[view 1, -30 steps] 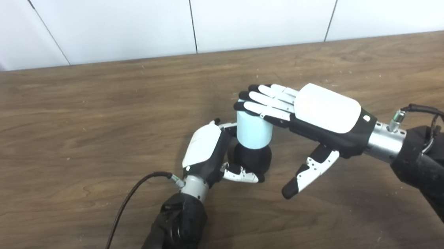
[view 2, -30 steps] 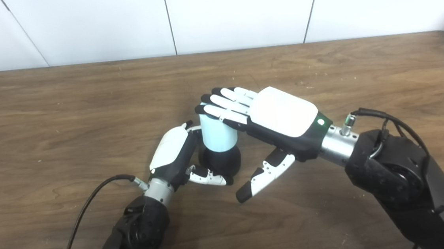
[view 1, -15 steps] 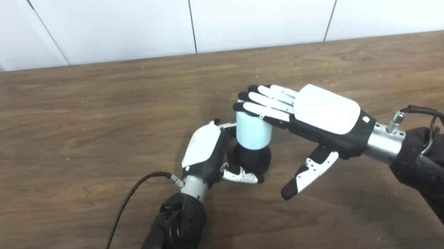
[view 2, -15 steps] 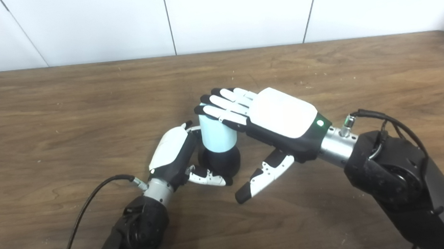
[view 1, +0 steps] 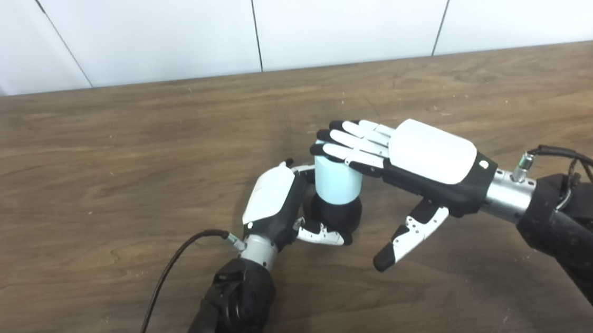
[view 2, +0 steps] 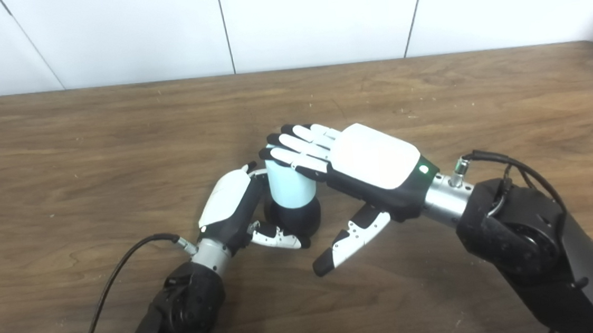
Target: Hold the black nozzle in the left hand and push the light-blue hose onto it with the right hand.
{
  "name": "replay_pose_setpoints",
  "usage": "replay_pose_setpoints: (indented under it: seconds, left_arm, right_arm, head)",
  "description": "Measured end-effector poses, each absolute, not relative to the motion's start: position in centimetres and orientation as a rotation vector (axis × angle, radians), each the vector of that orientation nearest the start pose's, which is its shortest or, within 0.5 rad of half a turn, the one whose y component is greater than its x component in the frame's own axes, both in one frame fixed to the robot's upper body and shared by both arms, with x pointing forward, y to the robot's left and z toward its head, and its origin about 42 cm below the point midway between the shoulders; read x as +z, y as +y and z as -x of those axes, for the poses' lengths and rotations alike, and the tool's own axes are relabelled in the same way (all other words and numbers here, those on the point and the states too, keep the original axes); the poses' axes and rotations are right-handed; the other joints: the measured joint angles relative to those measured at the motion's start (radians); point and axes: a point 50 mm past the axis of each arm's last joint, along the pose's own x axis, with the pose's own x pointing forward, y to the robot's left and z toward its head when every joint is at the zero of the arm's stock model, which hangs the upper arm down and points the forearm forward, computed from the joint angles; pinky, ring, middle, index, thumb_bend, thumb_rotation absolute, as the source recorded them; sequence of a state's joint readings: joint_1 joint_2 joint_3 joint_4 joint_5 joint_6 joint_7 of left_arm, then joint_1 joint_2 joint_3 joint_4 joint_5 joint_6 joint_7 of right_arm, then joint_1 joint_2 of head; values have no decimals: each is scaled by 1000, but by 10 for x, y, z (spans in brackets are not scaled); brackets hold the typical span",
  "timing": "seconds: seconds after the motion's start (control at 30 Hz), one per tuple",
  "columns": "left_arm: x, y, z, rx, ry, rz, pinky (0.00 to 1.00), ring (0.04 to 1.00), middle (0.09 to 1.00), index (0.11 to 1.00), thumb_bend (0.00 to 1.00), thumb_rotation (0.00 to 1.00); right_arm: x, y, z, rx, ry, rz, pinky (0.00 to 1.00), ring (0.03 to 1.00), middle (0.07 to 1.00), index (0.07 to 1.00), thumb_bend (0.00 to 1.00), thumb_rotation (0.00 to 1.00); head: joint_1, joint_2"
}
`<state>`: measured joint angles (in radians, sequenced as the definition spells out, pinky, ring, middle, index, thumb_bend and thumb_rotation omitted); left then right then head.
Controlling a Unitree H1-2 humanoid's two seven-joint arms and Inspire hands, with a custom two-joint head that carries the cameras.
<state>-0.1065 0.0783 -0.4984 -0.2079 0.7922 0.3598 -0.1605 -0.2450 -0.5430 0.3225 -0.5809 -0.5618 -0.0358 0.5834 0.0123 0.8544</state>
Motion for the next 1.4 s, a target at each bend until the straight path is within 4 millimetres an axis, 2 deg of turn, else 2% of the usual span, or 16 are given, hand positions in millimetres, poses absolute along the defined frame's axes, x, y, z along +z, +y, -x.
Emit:
replay_pose_setpoints:
  seconds: [0.43,0.73,0.93,1.1,1.3,1.4]
  left_arm:
    - [148,103,-280,-386,-77,-877,1000,812,548,442,513,0]
    - [148,102,-280,-388,-77,-872,1000,818,548,443,513,0]
    - [148,102,-280,-388,-76,-870,1000,833,551,441,512,0]
    - [148,102,-280,-389,-76,-869,1000,829,553,441,512,0]
    - [148,102,-280,-388,-76,-869,1000,820,549,443,513,0]
    - [148,102,-280,-388,-76,-870,1000,813,546,444,514,0]
  right_arm:
    - [270,-210,-273,764,-583,1232,983,997,1000,964,691,930]
    - [294,-214,-273,767,-562,1268,981,995,1000,964,680,926]
    - [305,-224,-276,703,-568,1279,984,995,1000,963,686,927]
    - [317,-222,-280,664,-616,1275,984,995,1000,963,685,929]
    - [325,-224,-282,647,-630,1264,981,990,996,954,653,896]
    - [335,-224,-282,630,-648,1256,967,983,990,945,646,871]
  head:
    - [2,0]
    - [3,-3]
    - [-2,-6]
    - [0,-8]
    - [0,-9]
    - [-2,-12]
